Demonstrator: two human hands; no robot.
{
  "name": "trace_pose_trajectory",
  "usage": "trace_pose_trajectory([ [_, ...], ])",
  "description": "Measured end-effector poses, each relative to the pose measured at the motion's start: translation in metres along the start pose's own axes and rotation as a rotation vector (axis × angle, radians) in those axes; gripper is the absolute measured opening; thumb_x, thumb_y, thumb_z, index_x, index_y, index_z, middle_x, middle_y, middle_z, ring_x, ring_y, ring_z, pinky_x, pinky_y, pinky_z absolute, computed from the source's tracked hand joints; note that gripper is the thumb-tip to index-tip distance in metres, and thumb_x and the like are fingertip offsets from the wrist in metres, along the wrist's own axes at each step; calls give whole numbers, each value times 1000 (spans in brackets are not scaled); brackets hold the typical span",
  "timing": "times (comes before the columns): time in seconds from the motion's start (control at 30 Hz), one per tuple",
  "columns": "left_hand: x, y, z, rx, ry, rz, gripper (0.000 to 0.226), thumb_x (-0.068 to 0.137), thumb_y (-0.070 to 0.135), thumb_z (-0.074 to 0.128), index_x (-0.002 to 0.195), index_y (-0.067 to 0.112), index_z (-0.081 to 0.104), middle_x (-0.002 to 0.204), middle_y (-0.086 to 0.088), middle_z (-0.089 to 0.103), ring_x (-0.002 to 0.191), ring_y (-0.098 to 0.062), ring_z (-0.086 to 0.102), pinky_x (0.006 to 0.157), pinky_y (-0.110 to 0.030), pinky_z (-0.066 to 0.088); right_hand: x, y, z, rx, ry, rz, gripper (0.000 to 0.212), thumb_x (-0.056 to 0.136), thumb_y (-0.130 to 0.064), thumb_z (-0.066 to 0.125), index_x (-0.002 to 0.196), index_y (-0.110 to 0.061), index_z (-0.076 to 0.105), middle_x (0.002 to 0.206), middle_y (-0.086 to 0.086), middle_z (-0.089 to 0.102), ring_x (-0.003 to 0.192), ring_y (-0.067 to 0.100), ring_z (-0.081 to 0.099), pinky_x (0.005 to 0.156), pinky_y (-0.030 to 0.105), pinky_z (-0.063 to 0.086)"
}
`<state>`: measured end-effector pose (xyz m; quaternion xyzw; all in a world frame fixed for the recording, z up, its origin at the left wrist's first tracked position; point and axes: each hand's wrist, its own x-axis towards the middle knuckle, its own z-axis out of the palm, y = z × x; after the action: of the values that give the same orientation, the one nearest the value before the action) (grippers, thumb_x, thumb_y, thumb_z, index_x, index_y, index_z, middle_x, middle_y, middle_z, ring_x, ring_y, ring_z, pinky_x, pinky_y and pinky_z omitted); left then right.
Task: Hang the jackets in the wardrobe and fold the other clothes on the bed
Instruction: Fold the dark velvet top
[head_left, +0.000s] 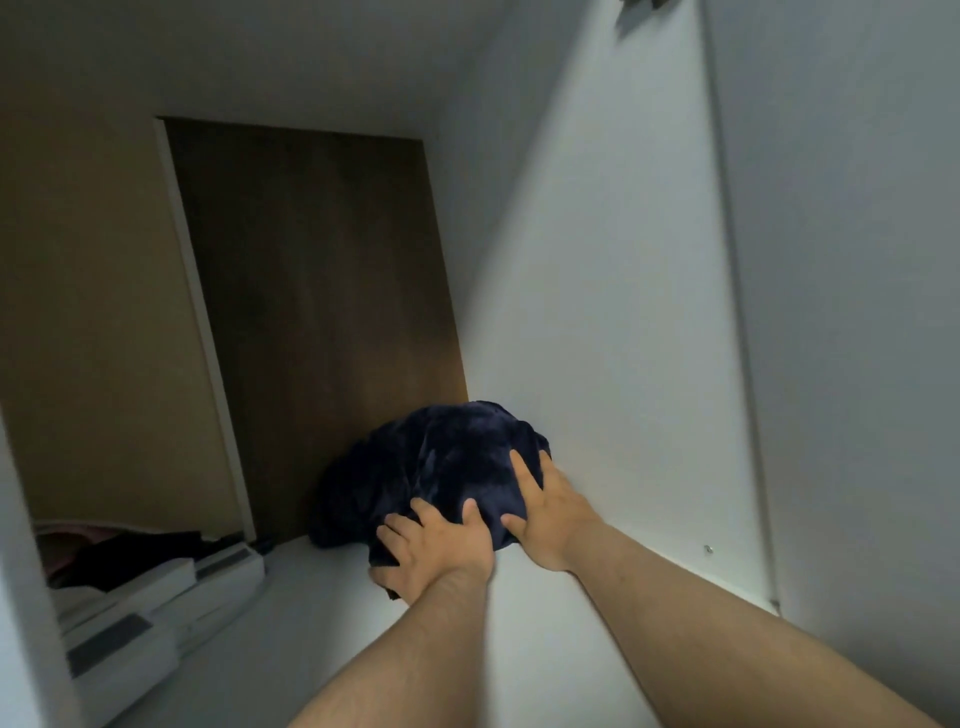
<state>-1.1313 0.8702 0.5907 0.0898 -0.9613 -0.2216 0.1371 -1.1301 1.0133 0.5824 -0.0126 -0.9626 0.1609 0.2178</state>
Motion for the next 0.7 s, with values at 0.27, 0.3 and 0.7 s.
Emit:
trace_pose_trajectory([
  [0.27, -29, 6, -8, 184, 13, -38, 101, 83, 73, 45, 154, 14, 4, 162, -14, 4, 148, -34, -2, 106, -70, 15, -15, -5, -9, -56, 43, 7, 81, 94, -47, 48, 155, -43, -5, 166, 2, 1, 141, 30, 31, 111, 38, 36],
  [0.3, -33, 6, -8, 200, 13, -54, 99, 84, 72, 45, 154, 15, 6, 162, -14, 5, 149, -35, -2, 106, -72, 14, -18, -5, -12, -67, 27, 17, 80, 94, -44, 48, 155, -43, -5, 166, 2, 0, 142, 30, 30, 112, 39, 35],
  [0.7, -91, 11, -18, 60, -172, -1, 82, 90, 42, 53, 153, 6, 14, 162, -15, 8, 150, -29, 8, 115, -51, 20, -125, 1, -58, -79, 42, 258, 59, 94, -27, 42, 151, -23, 26, 141, 4, 45, 127, 28, 45, 105, 38, 40],
])
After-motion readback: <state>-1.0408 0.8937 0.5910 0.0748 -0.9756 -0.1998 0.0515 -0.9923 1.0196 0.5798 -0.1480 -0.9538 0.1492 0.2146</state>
